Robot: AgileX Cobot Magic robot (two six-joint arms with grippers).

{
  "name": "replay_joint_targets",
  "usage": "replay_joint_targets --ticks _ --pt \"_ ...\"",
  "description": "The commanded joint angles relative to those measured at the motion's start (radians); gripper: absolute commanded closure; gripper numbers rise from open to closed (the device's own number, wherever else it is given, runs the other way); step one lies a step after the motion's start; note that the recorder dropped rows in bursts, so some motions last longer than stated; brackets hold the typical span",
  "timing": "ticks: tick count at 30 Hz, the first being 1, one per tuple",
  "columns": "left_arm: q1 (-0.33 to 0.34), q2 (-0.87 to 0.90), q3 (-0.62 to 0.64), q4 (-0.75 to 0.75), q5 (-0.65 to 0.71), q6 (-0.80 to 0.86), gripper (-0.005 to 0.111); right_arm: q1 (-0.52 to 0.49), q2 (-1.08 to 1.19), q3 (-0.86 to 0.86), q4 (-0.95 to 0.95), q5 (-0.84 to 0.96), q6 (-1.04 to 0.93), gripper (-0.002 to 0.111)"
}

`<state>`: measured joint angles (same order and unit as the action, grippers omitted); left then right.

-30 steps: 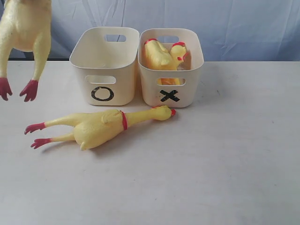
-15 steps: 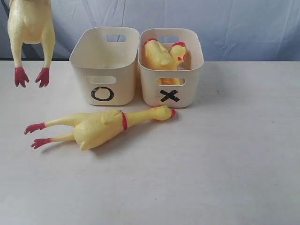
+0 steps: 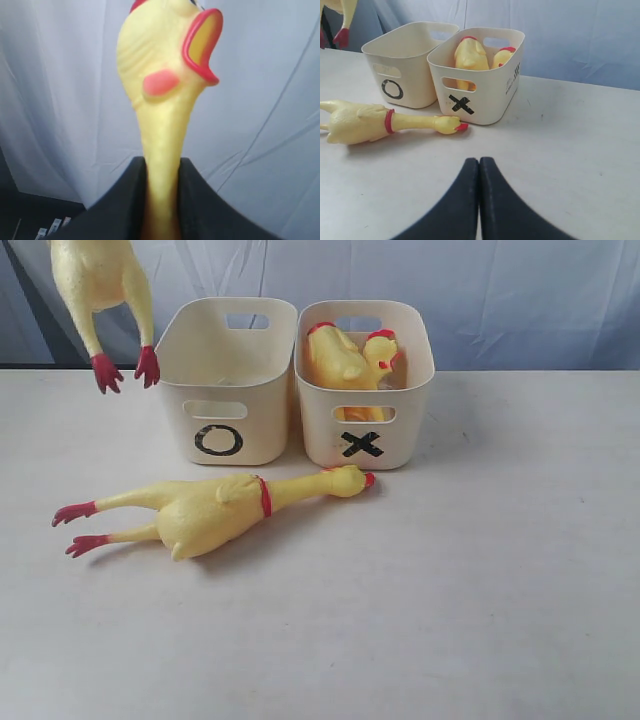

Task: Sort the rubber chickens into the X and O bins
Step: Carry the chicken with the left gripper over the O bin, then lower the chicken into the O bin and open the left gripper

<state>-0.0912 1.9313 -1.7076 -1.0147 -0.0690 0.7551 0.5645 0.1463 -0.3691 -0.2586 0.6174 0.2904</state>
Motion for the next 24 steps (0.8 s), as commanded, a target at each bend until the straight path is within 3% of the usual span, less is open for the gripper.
replay_joint_targets --ticks 1,24 --pt "0.002 0.042 -0.051 -0.013 -0.038 -0.052 0.107 -0.006 -0.029 -0.003 0.001 -0.014 0.001 0.109" --pt "0.000 0.262 -0.328 0.024 -0.041 -0.241 0.107 -0.006 -0.036 0.011 0.011 -0.031 0.001 0.109"
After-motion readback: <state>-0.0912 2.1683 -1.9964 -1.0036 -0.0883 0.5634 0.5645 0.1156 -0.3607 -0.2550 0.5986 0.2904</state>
